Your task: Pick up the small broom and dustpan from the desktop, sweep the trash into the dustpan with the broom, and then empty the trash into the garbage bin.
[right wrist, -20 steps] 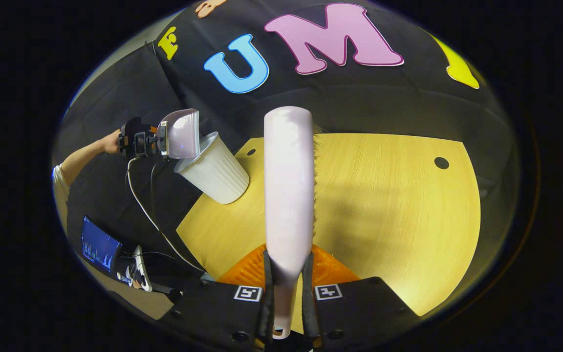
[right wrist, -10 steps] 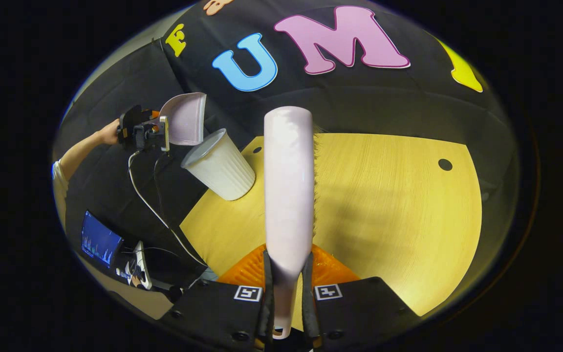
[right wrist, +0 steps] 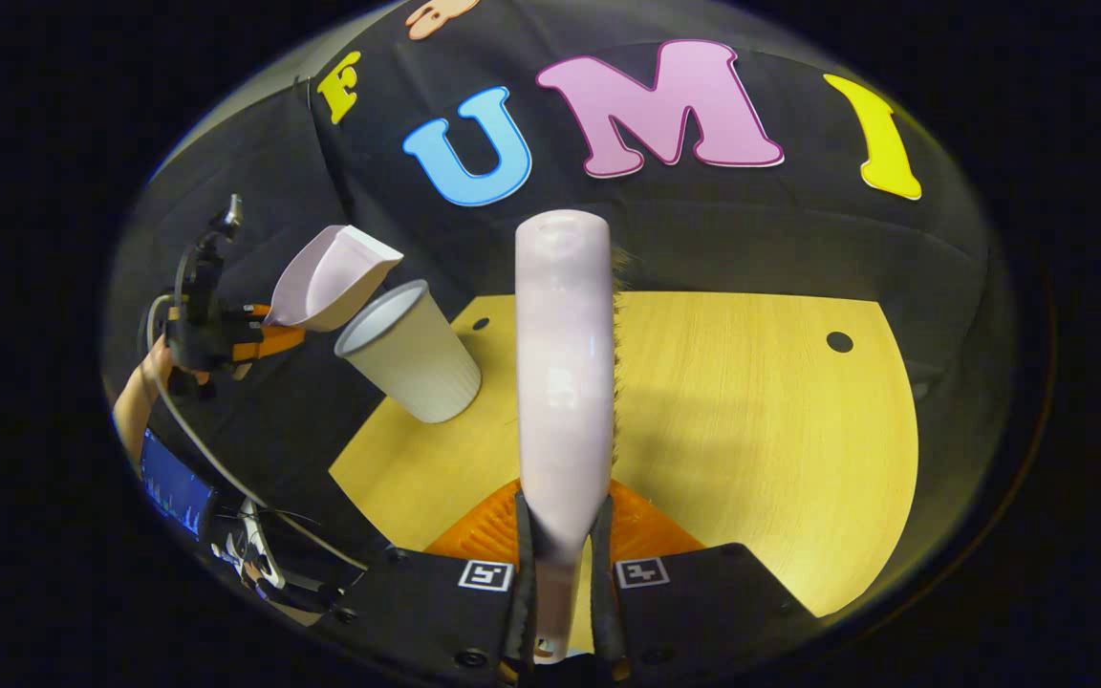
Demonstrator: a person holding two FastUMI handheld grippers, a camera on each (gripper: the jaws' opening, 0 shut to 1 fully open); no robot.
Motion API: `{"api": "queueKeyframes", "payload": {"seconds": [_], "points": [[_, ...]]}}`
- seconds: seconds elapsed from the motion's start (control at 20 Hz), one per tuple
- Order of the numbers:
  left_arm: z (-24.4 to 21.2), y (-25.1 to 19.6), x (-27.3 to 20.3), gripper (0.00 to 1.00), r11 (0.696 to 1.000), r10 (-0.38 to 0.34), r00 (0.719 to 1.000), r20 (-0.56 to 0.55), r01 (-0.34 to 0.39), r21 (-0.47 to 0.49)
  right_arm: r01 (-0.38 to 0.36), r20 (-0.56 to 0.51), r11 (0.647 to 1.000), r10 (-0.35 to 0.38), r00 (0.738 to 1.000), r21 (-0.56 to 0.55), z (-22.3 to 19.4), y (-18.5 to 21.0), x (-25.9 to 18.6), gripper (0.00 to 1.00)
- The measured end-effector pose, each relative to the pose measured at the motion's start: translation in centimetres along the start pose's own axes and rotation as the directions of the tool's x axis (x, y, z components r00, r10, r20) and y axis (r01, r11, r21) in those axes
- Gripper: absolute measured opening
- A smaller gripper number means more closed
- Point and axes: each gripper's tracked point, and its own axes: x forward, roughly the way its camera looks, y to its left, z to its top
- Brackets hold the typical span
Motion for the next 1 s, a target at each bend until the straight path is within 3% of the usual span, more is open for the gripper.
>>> {"api": "queueKeyframes", "payload": {"seconds": [0.1,0.2,0.35,0.6,1.0], "points": [[-1.4,-8.1,2.4,0.26,0.977,-0.168,0.985,-0.03,0.162,-0.139,0.067,-0.062,0.998,-0.066,0.996,0.021,-1.6,-0.6,2.0,0.25],[-3.6,-13.6,6.1,0.26,0.952,-0.232,0.965,-0.12,0.2,-0.232,0.16,-0.149,0.983,-0.146,0.978,0.086,-3.7,-1.8,3.1,0.25],[-5.8,-18.7,7.2,0.26,0.933,-0.284,0.923,-0.259,0.205,-0.295,0.259,-0.288,0.955,-0.21,0.934,0.144,-7.5,-3.5,4.9,0.25],[-3.0,-20.3,6.8,0.26,0.928,-0.295,0.877,-0.379,0.17,-0.331,0.337,-0.469,0.932,-0.242,0.849,0.13,-12.5,-4.4,7.0,0.25],[-1.5,-19.9,6.7,0.26,0.936,-0.271,0.865,-0.422,0.134,-0.325,0.392,-0.571,0.914,-0.268,0.776,0.104,-15.5,-6.6,8.3,0.25]]}}
